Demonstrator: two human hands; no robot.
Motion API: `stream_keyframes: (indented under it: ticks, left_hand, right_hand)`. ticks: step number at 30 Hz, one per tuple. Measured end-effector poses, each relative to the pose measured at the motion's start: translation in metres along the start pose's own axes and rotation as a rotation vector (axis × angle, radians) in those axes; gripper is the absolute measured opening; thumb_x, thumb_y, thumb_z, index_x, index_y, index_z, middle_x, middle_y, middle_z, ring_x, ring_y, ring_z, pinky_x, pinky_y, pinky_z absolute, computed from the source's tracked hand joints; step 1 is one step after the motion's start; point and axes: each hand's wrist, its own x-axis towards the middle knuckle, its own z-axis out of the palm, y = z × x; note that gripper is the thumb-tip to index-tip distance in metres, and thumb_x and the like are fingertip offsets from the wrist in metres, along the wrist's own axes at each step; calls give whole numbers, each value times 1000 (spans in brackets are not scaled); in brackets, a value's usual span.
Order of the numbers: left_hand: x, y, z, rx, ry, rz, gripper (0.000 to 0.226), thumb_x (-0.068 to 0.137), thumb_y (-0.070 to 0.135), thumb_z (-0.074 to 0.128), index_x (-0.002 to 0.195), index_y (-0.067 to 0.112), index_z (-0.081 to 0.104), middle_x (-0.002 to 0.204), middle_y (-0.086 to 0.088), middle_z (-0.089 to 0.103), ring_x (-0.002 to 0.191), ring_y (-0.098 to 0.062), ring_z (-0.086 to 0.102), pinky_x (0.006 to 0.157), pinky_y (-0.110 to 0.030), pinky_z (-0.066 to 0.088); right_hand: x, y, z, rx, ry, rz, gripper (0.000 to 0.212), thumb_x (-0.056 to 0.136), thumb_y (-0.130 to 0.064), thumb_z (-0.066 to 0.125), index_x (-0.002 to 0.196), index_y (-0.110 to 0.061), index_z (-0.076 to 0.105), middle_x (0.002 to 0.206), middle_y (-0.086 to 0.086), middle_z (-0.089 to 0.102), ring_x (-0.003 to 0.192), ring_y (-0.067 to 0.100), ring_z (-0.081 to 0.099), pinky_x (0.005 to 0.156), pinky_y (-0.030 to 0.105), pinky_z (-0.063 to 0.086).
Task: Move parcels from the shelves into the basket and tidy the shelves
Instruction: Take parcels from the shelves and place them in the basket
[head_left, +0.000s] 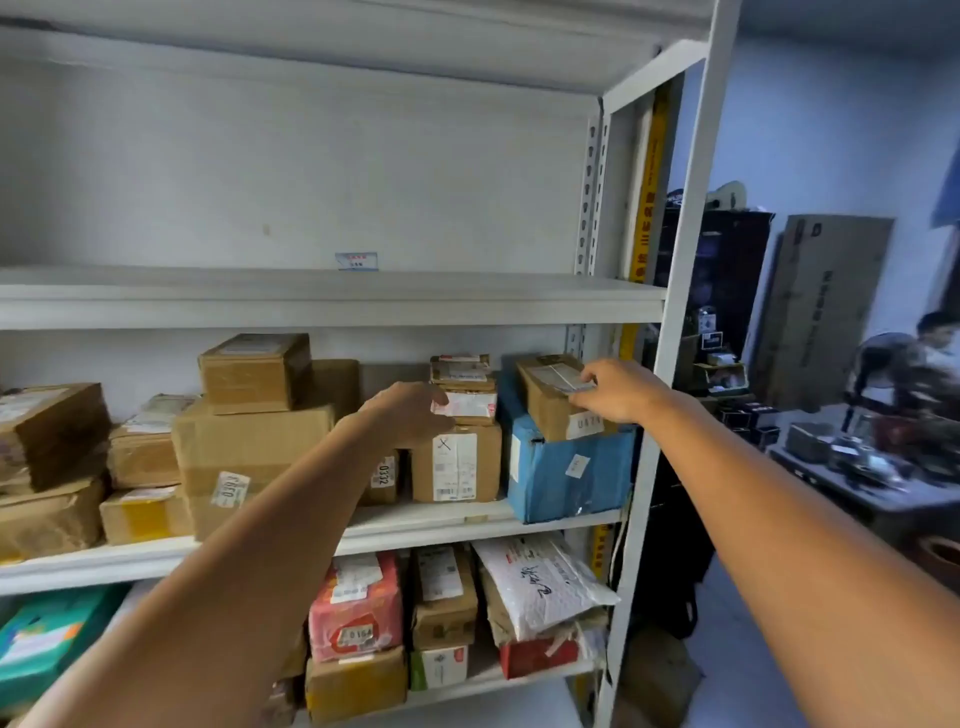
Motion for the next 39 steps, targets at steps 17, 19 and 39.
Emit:
stream_keyframes:
  ticks: [17,19,39]
  left_hand:
    - [73,124,81,-397,21,-162,44,103,41,39,126,11,60,113,-4,62,81,-14,57,65,-15,49]
    - [71,131,86,-493,28,-185,45,104,40,38,133,9,53,109,-1,55,78,-10,53,53,-9,42]
    - [-11,124,65,-896,-101,-188,32,95,20,61,121,12,47,113,-6,62,82,-10,59,53,-17,45]
  right_hand:
    - [67,83,38,353,-16,-17,49,97,-53,50,130,-16,55,116,5,64,97,17,57,77,32,45]
    - [68,84,41,419,-38,-11,41,96,-51,52,119,-17,58,108,3,65,94,15,60,77,33,50]
    - [-26,58,44,822,-143,166,37,87,-24,74,120,-22,58,103,-6,69,89,10,69,67,30,60]
